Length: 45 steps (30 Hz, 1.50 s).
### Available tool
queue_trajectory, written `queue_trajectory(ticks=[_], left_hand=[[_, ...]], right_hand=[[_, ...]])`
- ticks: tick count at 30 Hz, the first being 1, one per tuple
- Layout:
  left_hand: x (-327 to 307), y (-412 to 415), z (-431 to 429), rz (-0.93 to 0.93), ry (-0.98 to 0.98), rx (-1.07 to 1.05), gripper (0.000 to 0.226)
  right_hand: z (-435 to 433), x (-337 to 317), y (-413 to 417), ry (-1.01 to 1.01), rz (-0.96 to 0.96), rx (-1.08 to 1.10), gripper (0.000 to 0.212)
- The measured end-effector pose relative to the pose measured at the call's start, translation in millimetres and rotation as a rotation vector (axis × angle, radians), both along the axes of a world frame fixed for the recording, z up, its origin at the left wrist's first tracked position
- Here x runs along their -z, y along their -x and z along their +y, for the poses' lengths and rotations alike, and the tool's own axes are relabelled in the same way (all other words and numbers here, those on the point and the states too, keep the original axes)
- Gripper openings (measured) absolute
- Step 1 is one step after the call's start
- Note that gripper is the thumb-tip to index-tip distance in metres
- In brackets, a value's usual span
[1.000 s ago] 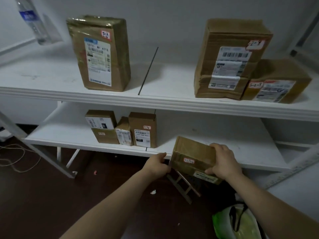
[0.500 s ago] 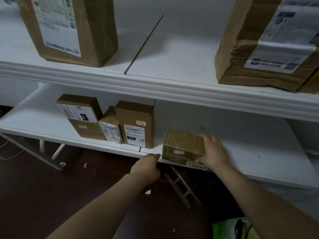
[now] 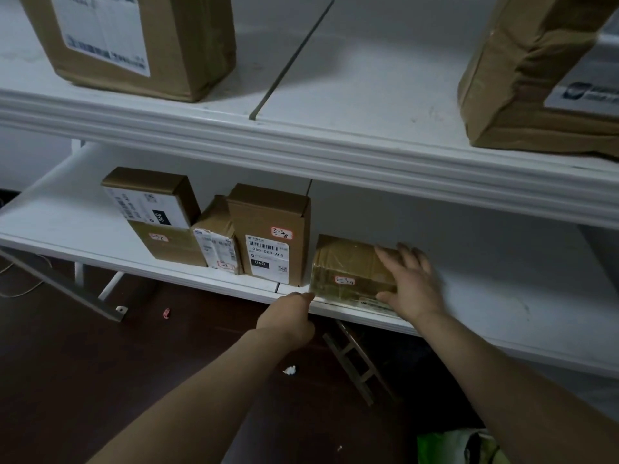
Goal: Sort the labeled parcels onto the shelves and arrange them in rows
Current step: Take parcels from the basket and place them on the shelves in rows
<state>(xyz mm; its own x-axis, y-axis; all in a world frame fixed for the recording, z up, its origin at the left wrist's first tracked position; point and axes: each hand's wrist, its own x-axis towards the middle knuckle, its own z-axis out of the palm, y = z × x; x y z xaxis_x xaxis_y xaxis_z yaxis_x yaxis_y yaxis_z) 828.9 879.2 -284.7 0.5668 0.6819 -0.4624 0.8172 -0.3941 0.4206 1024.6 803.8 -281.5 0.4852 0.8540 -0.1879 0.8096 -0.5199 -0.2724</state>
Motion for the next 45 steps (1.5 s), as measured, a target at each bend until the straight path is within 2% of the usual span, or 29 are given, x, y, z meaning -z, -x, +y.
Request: queue_trajectory(ticks=[9, 13, 15, 21, 26, 30, 36, 39, 45], left_hand=[[-1, 3, 7, 0.042, -0.024, 0.006, 0.063], [-11, 5, 1, 0.039, -0.032, -0.001, 0.063], [-24, 7, -7, 0.038, -0.03, 0.007, 0.062], [-96, 18, -56, 0.056, -0.009, 0.051, 0.06], [-150, 21, -100, 0.082, 0.012, 0.208, 0.043], [-179, 9, -133, 0.085, 0.003, 0.4, 0.044], [-218, -15, -180, 0.028, -0.14, 0.78, 0.05], [-234, -12, -206, 0.015, -0.184, 0.959, 0.047], [-248, 19, -294, -0.031, -0.221, 1.275, 0.044]], right_hand=[[14, 3, 7, 0.012, -0.009, 0.012, 0.085], [9, -5, 11, 0.045, -0.063, -0.004, 0.103], [-1, -20, 16, 0.007, -0.054, 0.013, 0.104], [-80, -79, 45, 0.101, -0.009, 0.019, 0.086], [-145, -129, 68, 0.197, 0.047, 0.044, 0.059], [-198, -159, 80, 0.139, 0.174, 0.169, 0.048], [-280, -206, 114, 0.011, 0.133, 0.533, 0.056], [-319, -223, 152, -0.075, 0.157, 0.761, 0.057], [-399, -238, 257, -0.112, 0.161, 1.069, 0.056]])
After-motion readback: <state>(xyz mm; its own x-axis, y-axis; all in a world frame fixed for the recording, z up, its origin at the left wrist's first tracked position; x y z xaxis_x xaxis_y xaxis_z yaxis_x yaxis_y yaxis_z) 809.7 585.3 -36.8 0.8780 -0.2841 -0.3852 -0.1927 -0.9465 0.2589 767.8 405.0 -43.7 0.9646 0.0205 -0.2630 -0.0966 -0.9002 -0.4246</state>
